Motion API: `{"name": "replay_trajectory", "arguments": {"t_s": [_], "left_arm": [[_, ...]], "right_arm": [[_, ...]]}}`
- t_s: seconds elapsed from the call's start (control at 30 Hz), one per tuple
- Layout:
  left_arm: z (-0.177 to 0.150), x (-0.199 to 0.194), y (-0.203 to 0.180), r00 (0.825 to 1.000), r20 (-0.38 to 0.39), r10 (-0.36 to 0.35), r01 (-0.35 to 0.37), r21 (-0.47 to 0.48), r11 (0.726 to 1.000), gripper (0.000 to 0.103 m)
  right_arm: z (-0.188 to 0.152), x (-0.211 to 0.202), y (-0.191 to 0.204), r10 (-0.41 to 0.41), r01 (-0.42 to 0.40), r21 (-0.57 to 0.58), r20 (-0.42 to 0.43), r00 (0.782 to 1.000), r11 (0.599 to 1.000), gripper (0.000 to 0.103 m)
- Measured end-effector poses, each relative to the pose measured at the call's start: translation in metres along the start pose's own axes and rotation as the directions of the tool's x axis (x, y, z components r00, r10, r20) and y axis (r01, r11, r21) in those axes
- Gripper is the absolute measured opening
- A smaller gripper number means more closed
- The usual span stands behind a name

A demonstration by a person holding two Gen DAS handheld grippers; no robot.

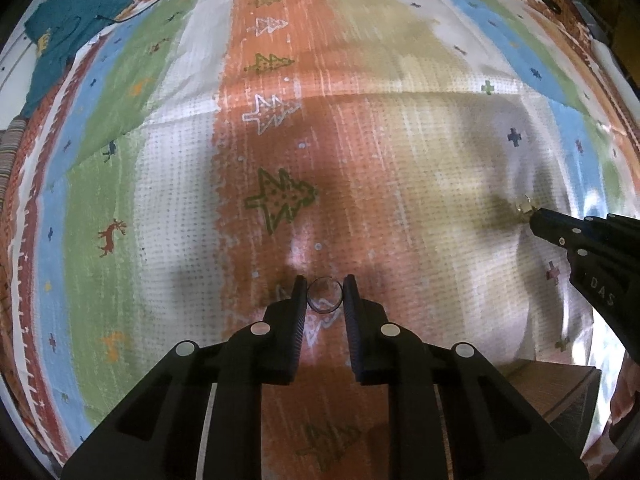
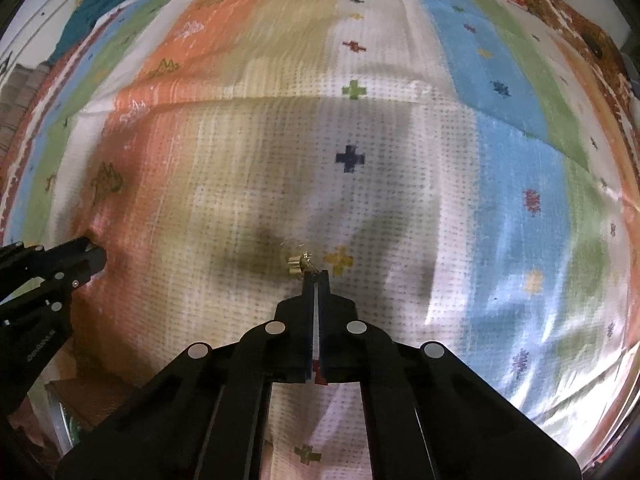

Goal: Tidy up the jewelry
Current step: 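Grasp the gold ring pair with the right tool while the left grasps a silver ring, then carry both rings over the silver tin and open both tools to drop them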

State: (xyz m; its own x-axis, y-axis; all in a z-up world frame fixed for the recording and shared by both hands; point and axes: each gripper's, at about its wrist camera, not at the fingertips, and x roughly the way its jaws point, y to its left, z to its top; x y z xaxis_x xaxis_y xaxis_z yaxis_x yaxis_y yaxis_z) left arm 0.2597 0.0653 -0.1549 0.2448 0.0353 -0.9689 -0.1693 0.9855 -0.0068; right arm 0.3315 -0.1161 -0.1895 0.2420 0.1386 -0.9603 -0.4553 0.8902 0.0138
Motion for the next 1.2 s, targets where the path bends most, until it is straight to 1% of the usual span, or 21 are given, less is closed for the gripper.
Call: {"name": "replay_trajectory", "arguments": {"t_s": [0.3,0.57,0.93,1.07,1.2], "left_arm": [[-0.004,-0.016,-0.002,0.999,0.031,-0.018,0.018,0.003,1.0,0.018],[-0.007,-0.032,-0.005,0.998,0.055,-0.032,0.032,-0.004,0.999,0.018],[-0.018,-0.049,-0.011,0.996,0.083,-0.043,0.043,0.003,0.999,0.018],[-0.023,-0.06,-0.014,0.993,0.104,-0.049,0.048,0.006,0.999,0.018],[-0.026,-0.071,-0.014,0.991,0.132,-0.036,0.037,-0.006,0.999,0.018]], "right_arm": [[0.001,-0.022,0.002,0.025,-0.025,-0.004,0.036,0.999,1.0,0.003],[-0.004,-0.031,0.008,0.021,-0.02,-0.015,0.053,0.998,1.0,0.003],[-0.02,-0.052,0.018,0.018,-0.015,-0.039,0.081,0.997,0.999,0.003],[-0.025,-0.063,0.022,0.021,-0.016,-0.048,0.101,0.995,0.999,0.003],[-0.029,-0.069,0.022,0.021,-0.015,-0.048,0.111,0.994,0.999,0.003]]}}
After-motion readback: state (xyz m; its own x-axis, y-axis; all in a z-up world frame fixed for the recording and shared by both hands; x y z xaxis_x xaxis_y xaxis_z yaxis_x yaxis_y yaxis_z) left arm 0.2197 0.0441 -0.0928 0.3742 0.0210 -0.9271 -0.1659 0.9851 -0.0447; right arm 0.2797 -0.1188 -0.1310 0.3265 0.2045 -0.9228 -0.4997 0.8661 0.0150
